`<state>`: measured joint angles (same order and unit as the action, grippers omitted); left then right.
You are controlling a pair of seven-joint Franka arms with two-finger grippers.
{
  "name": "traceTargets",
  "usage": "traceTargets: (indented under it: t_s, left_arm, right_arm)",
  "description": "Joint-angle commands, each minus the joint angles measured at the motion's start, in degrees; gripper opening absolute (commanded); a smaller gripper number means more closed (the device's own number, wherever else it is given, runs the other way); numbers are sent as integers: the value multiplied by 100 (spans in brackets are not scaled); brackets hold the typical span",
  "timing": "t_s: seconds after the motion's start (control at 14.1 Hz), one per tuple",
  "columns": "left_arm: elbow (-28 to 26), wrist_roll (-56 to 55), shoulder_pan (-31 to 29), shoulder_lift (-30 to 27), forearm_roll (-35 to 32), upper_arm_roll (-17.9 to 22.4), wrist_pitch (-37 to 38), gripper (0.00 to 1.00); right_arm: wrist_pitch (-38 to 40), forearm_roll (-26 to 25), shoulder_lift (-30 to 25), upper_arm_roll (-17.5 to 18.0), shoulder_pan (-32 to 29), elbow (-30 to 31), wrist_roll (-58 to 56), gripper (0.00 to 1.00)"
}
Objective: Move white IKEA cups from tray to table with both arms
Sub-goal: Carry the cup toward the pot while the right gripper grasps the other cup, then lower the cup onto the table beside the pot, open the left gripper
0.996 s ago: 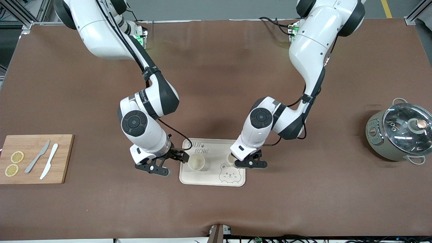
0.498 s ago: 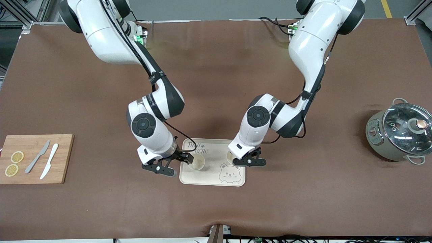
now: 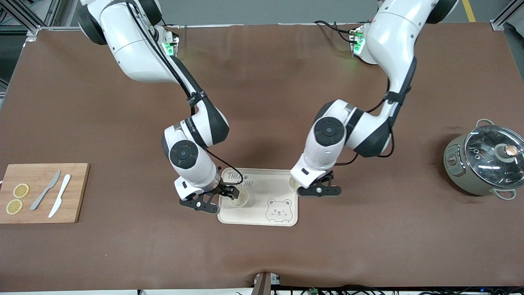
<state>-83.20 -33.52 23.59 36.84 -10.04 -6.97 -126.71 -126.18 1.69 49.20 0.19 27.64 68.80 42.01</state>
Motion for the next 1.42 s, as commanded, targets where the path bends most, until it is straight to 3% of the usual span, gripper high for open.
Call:
traceTargets:
  t_s: [0.0,0.43,0.57,0.85,1.35]
  left_arm:
    - [-2255,415,-669,-1360,-86,-190,-1386,0]
    - [-5333,1741,-2286,-2909,-86,-665,-3805,0]
    - [-5924,2382,-2674,-3164,-86,-683,-4072,0]
    - [-6488,3201,-3281,-3481,-86,-683,-4072,0]
    - [-6525,3466,-3599,-3289,-86,-692,-4221,0]
  right_arm:
    - [-91,-142,90,-37,92,-15,167,100]
    - [-266,-151,213,-37,197,-15,176,100]
    - [-302,-151,274,-45,206,-15,176,100]
    - [-311,-212,318,-54,198,-15,176,100]
    - [-794,-327,362,-54,198,292,184,100]
